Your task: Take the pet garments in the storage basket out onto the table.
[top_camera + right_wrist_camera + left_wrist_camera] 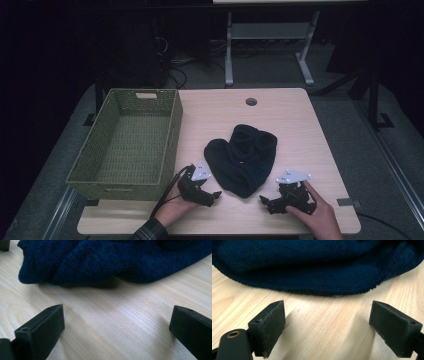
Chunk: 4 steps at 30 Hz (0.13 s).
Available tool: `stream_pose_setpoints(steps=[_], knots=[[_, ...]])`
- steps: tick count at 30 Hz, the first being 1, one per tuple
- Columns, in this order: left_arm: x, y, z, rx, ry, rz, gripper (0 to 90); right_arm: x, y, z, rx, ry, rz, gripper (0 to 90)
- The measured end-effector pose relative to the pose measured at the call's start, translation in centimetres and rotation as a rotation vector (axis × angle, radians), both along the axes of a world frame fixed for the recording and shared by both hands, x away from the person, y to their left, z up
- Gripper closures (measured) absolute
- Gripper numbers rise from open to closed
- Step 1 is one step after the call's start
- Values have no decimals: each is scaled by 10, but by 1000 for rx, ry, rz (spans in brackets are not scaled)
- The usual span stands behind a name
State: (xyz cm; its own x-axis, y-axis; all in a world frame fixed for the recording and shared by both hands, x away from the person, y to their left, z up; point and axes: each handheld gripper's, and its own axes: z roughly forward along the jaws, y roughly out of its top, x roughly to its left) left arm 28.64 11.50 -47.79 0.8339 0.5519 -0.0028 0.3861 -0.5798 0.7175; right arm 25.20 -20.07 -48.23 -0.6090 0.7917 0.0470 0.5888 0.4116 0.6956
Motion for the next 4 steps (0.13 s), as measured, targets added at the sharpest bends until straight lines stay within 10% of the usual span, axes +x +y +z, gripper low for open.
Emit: stream_pose_setpoints(steps=[4], knots=[[-1, 0, 0, 1, 0, 5, 128, 0, 0, 0, 0, 0, 0, 0]])
